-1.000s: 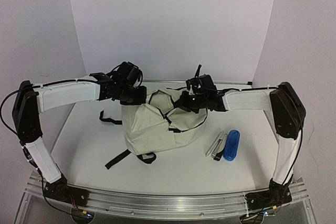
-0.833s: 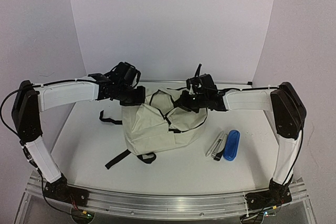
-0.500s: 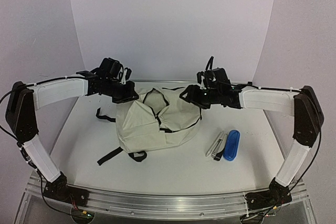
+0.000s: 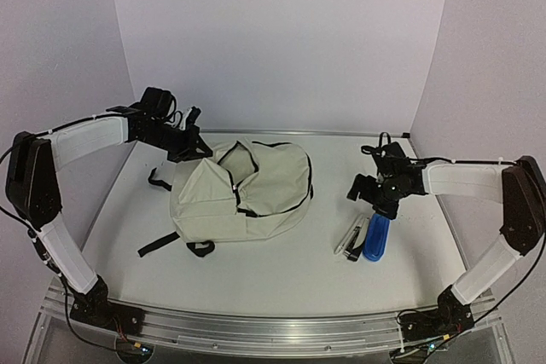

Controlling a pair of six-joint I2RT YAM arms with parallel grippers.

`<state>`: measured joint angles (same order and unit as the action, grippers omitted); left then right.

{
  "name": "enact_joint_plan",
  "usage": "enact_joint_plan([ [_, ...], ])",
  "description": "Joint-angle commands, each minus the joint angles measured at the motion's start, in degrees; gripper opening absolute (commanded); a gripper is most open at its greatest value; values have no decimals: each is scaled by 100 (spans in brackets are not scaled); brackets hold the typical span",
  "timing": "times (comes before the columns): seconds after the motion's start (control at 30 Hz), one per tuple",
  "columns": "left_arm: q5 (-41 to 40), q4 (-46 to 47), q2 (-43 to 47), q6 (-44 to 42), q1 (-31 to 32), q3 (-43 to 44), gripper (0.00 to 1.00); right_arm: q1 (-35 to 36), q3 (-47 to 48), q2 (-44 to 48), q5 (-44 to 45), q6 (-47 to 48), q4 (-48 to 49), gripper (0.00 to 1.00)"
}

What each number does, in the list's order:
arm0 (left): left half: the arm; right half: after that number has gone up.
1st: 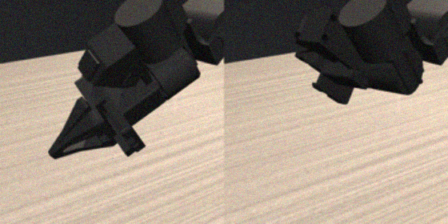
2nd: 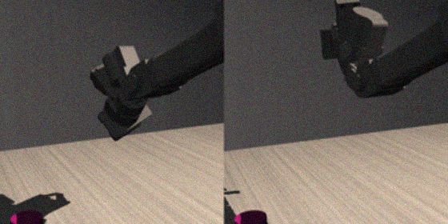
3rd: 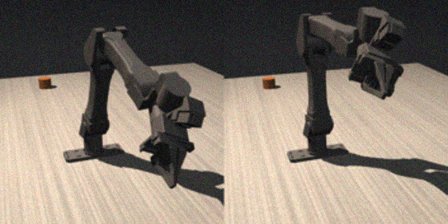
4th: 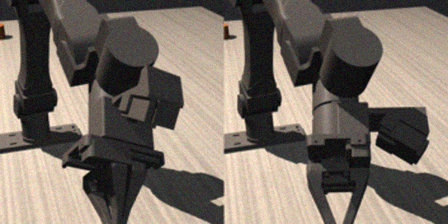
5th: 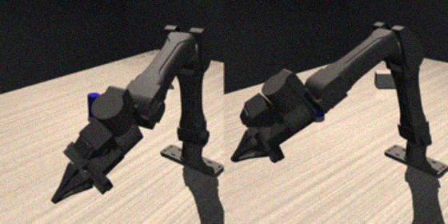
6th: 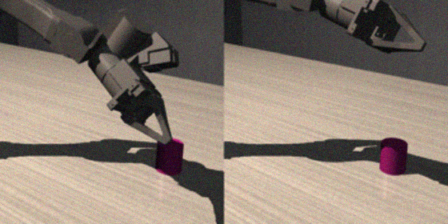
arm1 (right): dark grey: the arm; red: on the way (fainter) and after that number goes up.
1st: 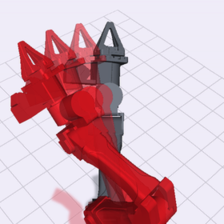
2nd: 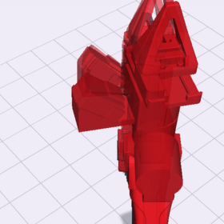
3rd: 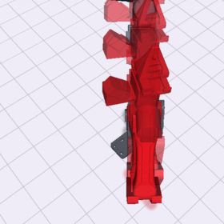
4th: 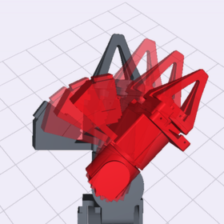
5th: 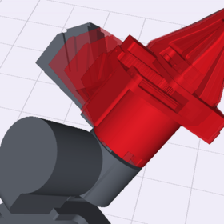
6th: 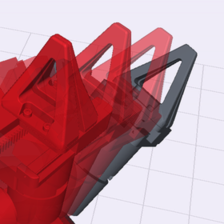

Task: Pack the student bag
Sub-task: Pick up the personal item from the center of the board.

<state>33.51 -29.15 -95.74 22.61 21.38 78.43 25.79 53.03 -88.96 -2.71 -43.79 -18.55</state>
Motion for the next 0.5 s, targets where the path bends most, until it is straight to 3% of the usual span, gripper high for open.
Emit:
enact_joint_plan([
  [0.0,766,154,261,-536,-86,259,0,-94,-146,697,700,-428,-479,98],
  [0.2,928,588,555,-589,-134,-209,0,-424,-553,659,797,-496,-609,98],
  [0.47,922,621,656,-591,-134,-334,0,-437,-332,134,769,-227,-596,91],
])
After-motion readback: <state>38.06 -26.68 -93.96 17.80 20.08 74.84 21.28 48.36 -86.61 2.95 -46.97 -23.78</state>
